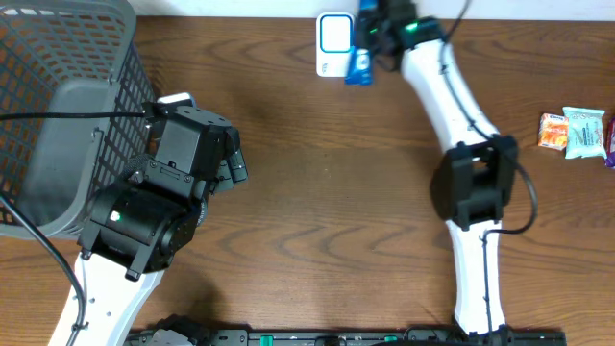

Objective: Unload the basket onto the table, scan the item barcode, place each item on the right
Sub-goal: 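Carry the Oreo pack right and release it at the table edge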

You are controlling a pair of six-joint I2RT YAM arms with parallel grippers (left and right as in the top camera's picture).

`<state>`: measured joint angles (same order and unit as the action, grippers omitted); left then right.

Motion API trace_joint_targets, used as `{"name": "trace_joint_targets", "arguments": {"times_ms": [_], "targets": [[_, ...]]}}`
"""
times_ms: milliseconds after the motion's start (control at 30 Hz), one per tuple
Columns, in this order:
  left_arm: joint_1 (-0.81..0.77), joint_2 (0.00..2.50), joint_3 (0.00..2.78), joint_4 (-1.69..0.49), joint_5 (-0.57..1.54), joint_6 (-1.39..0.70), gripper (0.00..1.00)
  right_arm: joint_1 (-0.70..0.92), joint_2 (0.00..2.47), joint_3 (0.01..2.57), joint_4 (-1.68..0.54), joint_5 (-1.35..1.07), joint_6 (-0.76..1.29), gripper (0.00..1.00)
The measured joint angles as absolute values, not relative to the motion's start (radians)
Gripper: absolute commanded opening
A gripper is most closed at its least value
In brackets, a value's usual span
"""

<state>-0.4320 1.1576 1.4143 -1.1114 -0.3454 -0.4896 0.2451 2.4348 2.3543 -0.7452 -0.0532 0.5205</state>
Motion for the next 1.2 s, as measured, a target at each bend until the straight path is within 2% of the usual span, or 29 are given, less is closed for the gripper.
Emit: {"name": "trace_joint_targets", "arguments": {"times_ms": [167, 333, 433, 600, 667, 700, 733, 767, 800, 1167, 1200], "targets": [[-0.432, 1.158, 1.414, -1.111, -0.345, -0.490, 0.98, 0.067, 2.397, 2.426, -0.985, -0.033, 0.508, 0.01], [-0.432, 1.158, 1.414, -1.112, -0.345, -0.490, 0.98, -0.157, 2.371, 2.438, -1.227, 0.098, 0.501, 0.01], [-0.432, 1.158, 1.414, -1.112, -0.345, -0.490, 0.98, -0.266, 2.371, 2.438, -1.279, 0.184, 0.458, 0.01], [-0.432, 1.158, 1.414, -1.112, -0.345, -0.490, 0.98, -0.361, 2.370, 2.438, -1.292, 0.217, 0.344, 0.03], [-0.432, 1.158, 1.414, -1.112, -0.345, -0.490, 0.98, -0.389, 2.370, 2.438, -1.294, 0.221, 0.313, 0.11], [-0.432, 1.158, 1.414, -1.112, -0.345, -0.490, 0.98, -0.403, 2.370, 2.438, -1.295, 0.222, 0.298, 0.29], [-0.432, 1.158, 1.414, -1.112, -0.345, -0.490, 0.98, -0.414, 2.370, 2.438, -1.294, 0.223, 0.288, 0.53], [-0.432, 1.158, 1.414, -1.112, -0.345, -0.490, 0.98, -0.425, 2.370, 2.438, -1.294, 0.225, 0.282, 0.71], [-0.432, 1.158, 1.414, -1.112, -0.345, -0.490, 0.98, -0.434, 2.370, 2.438, -1.294, 0.226, 0.276, 0.77], [-0.432, 1.158, 1.414, -1.112, -0.345, -0.490, 0.98, -0.459, 2.370, 2.426, -1.329, 0.217, 0.251, 0.86], [-0.432, 1.158, 1.414, -1.112, -0.345, -0.490, 0.98, -0.459, 2.370, 2.417, -1.336, 0.202, 0.250, 0.93]]}}
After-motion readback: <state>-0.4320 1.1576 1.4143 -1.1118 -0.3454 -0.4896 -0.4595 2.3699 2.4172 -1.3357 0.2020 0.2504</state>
